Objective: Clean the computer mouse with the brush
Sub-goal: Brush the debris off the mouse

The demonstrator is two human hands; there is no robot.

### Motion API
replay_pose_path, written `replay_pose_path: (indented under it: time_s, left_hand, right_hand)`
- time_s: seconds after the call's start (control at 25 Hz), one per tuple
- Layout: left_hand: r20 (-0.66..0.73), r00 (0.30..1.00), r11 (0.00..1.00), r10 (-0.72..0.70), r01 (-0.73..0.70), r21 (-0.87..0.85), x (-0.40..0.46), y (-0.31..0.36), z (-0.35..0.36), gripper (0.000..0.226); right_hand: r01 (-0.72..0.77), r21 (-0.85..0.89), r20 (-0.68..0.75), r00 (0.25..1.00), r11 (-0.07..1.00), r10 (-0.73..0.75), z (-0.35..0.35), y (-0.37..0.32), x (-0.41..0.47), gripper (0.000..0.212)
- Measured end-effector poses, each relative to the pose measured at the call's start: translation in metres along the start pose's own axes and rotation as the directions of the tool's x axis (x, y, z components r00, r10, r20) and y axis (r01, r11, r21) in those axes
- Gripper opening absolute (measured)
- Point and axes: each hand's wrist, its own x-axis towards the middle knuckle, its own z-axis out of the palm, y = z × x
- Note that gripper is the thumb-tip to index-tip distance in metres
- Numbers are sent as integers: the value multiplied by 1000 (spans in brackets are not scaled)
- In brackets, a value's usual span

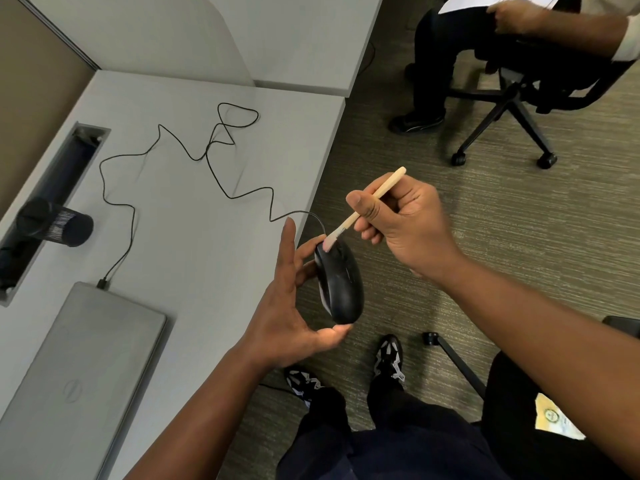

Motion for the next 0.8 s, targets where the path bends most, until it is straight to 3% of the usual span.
replay_pose_path:
  time_s: [0.2,0.28,0.48,0.8]
  left_hand:
    - [-17,1000,1000,-1,1,12,0,0,1,157]
    - [-18,1000,1000,-9,9,5,0,0,1,157]
    - [-14,1000,1000,-1,1,15,3,0,1,158]
    - [-45,999,1000,4,-3,27,5,-3,2,157]
  right_hand:
    - [19,-70,-179,983,997,-32,-1,4,-2,26]
    - [18,-13,-216,976,1000,-21,-3,0,-3,27]
    - [12,49,-64,998,999,-9,6,-4,-7,24]
    - [-15,-52,-104,995,999,9,0,8,3,31]
